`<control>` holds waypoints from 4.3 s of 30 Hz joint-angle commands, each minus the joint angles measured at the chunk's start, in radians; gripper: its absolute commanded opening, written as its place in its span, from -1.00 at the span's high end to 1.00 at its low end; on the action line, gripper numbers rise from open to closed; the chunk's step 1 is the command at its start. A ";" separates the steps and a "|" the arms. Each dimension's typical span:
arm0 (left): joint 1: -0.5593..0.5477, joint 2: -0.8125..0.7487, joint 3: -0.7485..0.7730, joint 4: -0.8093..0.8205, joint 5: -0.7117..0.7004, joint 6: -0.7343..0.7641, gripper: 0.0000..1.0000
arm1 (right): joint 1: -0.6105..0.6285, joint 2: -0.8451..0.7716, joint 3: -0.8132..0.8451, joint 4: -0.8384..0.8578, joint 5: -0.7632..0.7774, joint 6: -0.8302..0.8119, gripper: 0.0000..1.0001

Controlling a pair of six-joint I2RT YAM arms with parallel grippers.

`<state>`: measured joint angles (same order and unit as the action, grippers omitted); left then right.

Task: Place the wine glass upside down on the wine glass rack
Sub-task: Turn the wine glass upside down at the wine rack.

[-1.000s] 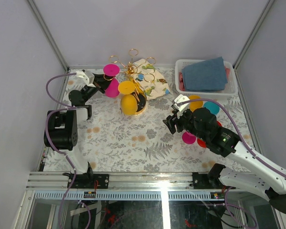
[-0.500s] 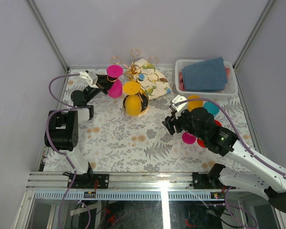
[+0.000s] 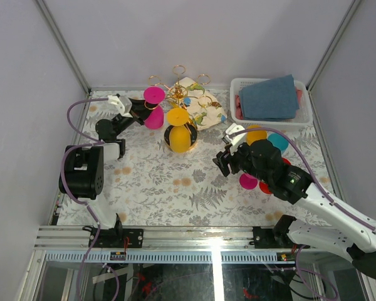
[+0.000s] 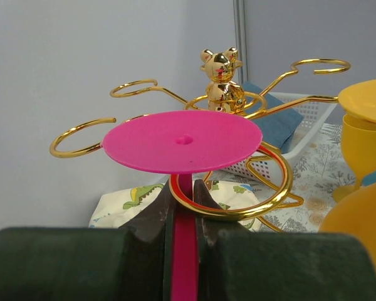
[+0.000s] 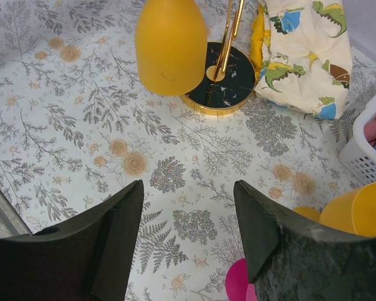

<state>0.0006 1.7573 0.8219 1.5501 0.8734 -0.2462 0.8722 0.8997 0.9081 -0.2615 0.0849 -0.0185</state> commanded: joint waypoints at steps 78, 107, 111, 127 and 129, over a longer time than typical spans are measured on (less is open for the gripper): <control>-0.021 -0.219 -0.233 0.059 -0.075 -0.054 1.00 | -0.004 0.078 0.071 0.007 -0.043 0.004 -0.36; -0.056 -0.245 -0.245 0.056 0.091 0.043 1.00 | -0.002 0.053 0.083 -0.024 -0.053 0.045 -0.38; -0.056 -0.236 -0.226 0.056 0.105 0.050 1.00 | -0.002 0.044 0.077 -0.025 -0.037 0.050 -0.39; -0.072 -0.185 -0.145 0.054 0.208 -0.025 1.00 | -0.002 0.051 0.078 -0.029 -0.035 0.051 -0.40; -0.073 -0.188 -0.149 0.054 0.233 -0.024 0.99 | -0.002 0.053 0.079 -0.030 -0.035 0.051 -0.40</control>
<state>-0.0631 1.5581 0.6594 1.5410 1.0153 -0.2665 0.8722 0.9581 0.9379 -0.3099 0.0410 0.0269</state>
